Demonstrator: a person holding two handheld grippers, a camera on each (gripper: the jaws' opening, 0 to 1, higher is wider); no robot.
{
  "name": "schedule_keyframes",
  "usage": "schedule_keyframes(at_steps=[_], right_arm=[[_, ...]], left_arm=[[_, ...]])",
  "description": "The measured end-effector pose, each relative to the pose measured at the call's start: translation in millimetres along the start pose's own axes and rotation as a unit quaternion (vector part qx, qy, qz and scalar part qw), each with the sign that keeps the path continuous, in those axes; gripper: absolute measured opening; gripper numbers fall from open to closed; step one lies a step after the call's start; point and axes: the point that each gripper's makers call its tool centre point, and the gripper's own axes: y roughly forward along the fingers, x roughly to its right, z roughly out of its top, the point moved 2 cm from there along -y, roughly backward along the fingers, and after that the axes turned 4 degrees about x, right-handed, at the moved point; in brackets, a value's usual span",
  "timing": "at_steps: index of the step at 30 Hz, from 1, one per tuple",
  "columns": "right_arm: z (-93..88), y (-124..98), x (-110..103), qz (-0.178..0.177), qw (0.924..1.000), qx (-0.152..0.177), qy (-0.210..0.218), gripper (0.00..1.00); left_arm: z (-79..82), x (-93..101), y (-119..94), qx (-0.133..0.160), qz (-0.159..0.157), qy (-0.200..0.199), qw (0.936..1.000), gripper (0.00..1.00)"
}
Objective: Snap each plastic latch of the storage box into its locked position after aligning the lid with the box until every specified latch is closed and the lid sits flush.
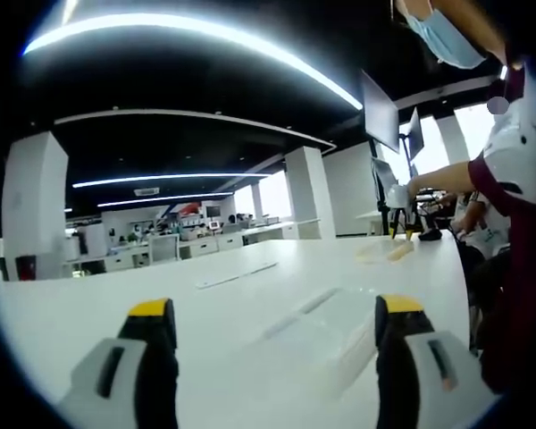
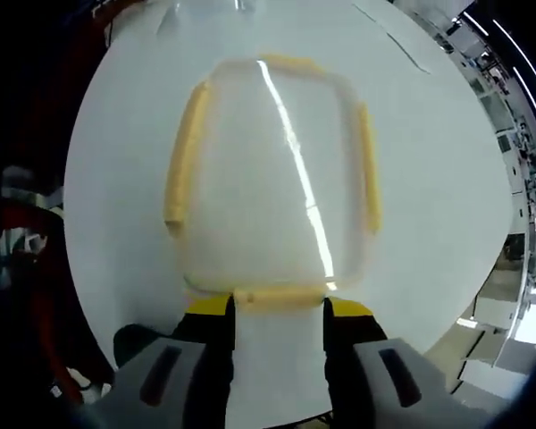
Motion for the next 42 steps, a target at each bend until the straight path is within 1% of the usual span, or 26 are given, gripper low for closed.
schedule_keyframes(at_steps=[10, 16, 22, 32, 42], right_arm=[[5.1, -2.0, -9.8, -0.001, 1.0000, -0.004, 0.004, 0.38], [7.0, -2.6, -14.5, -0.001, 0.9999, 0.002, 0.010, 0.38], [9.2, -3.6, -23.5, -0.004, 1.0000, 0.003, 0.003, 0.38], [13.2, -4.9, -36.8, -0.001, 1.0000, 0.003, 0.006, 0.37], [19.3, -5.1, -50.8, -0.001, 1.0000, 0.008, 0.005, 0.37]], left_arm=[[0.9, 0.3, -1.3, 0.002, -0.003, -0.001, 1.0000, 0.92], [1.4, 1.0, -3.0, 0.002, -0.005, -0.001, 1.0000, 0.91], [3.0, 2.3, -6.3, 0.005, -0.006, -0.001, 1.0000, 0.91], [3.8, 4.4, -9.8, 0.009, -0.011, -0.003, 0.9999, 0.91], [4.2, 7.2, -8.2, 0.011, -0.018, -0.006, 0.9998, 0.91]])
